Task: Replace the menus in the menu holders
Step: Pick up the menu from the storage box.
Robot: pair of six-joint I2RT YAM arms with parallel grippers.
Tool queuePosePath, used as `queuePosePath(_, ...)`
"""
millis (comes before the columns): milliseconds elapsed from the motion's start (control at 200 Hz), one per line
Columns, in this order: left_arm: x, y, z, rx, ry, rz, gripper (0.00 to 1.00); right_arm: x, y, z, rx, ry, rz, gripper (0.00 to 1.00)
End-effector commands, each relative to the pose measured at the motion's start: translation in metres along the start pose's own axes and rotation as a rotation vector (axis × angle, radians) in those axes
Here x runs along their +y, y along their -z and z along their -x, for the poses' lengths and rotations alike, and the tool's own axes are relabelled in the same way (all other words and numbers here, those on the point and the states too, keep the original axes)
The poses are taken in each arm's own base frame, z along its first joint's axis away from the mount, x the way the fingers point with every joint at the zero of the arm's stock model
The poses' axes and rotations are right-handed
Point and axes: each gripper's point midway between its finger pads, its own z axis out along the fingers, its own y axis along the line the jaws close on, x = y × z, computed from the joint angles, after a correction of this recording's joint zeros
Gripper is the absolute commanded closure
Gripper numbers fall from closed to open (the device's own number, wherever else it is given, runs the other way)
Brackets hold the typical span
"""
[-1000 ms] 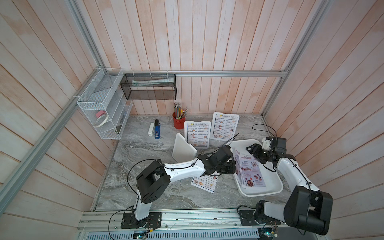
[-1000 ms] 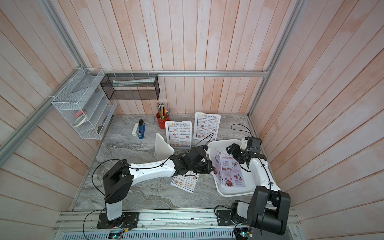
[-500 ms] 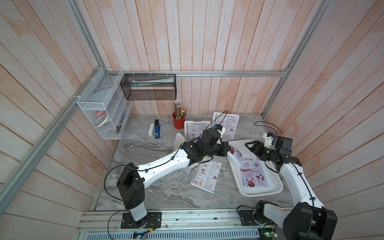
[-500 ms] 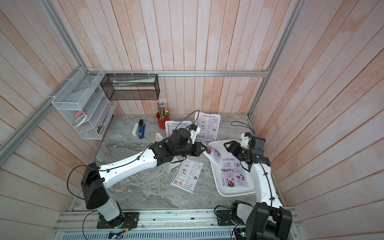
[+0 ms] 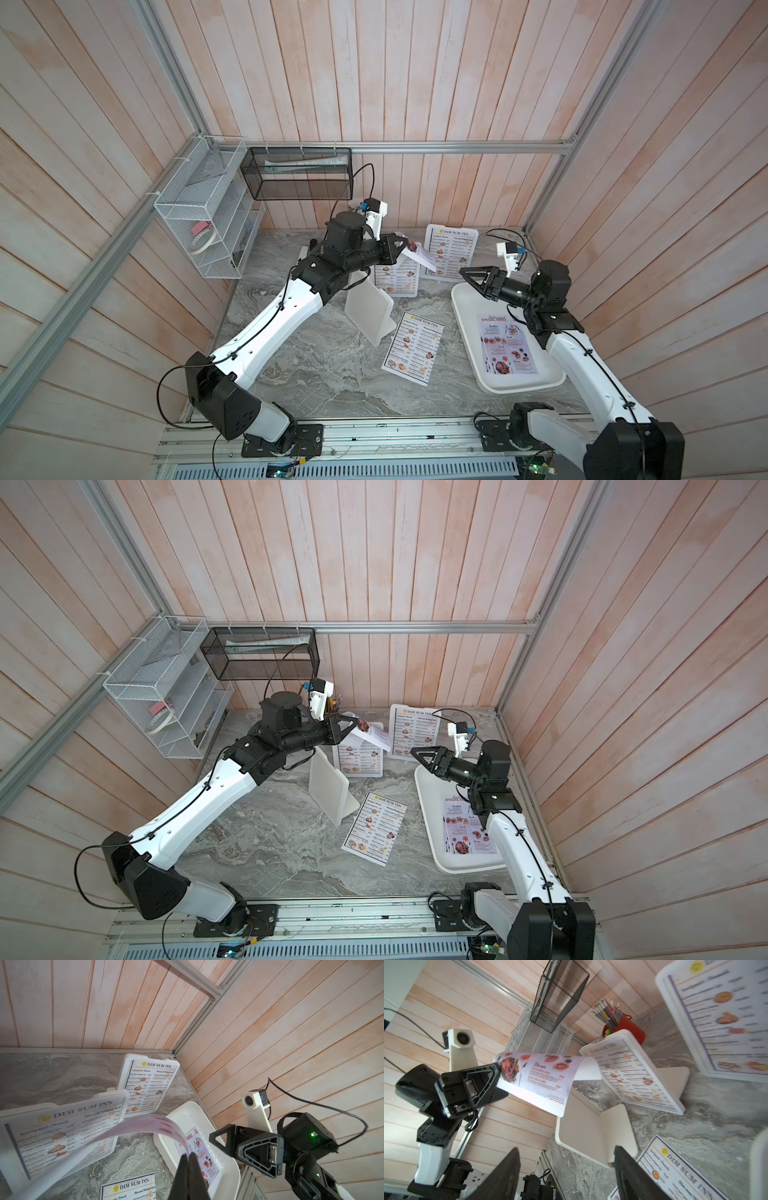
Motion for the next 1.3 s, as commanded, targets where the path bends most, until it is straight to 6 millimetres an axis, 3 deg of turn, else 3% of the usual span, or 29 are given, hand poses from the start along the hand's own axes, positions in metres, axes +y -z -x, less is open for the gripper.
queuePosePath(0, -0.017, 0.011, 0.003, 0.018, -0.035, -0.071, 1.00, 0.021, -0.012, 0.001, -0.001, 0.011, 0.099, 0.26)
queuePosePath(480, -0.026, 0.017, -0.007, 0.055, -0.041, -0.126, 1.00, 0.009, -0.043, -0.005, -0.027, -0.180, 0.149, 0.26)
queuePosePath(1295, -0.037, 0.016, -0.027, 0.087, 0.021, -0.222, 1.00, 0.028, -0.062, -0.005, -0.010, -0.294, 0.244, 0.27)
